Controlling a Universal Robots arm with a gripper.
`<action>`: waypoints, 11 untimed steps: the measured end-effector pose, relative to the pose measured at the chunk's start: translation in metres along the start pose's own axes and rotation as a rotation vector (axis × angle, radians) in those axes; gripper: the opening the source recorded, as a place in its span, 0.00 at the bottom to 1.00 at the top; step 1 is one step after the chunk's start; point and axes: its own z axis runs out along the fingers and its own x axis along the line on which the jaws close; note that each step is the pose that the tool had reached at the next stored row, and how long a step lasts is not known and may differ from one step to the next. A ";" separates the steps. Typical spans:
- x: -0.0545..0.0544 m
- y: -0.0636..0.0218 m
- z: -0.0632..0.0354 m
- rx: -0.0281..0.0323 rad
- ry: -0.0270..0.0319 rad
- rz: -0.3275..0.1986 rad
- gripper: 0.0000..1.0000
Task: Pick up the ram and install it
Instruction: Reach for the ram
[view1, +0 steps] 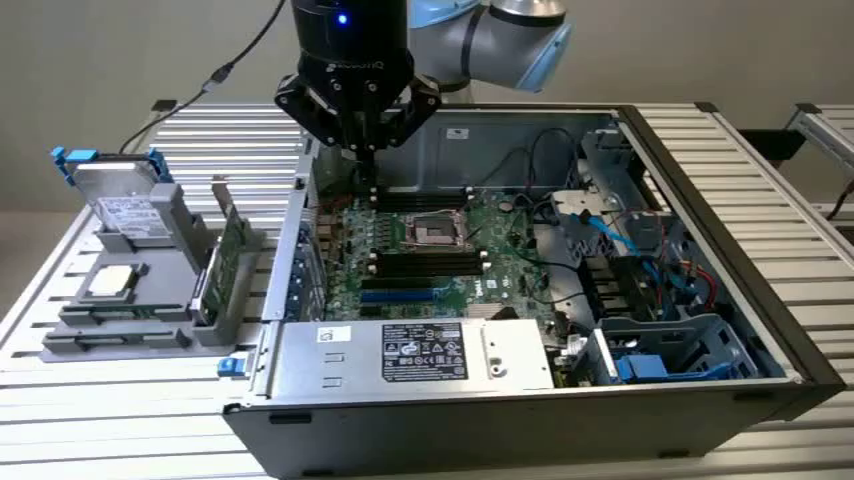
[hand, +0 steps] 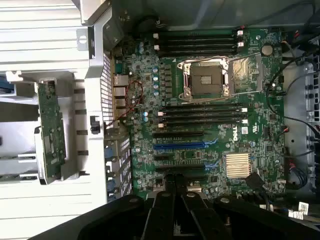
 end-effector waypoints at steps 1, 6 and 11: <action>0.000 -0.0002 0.0000 0.0001 0.0000 0.000 0.10; 0.000 -0.0017 -0.0001 0.0000 0.0000 0.000 0.10; 0.000 -0.0026 -0.0001 0.0000 0.0000 0.000 0.10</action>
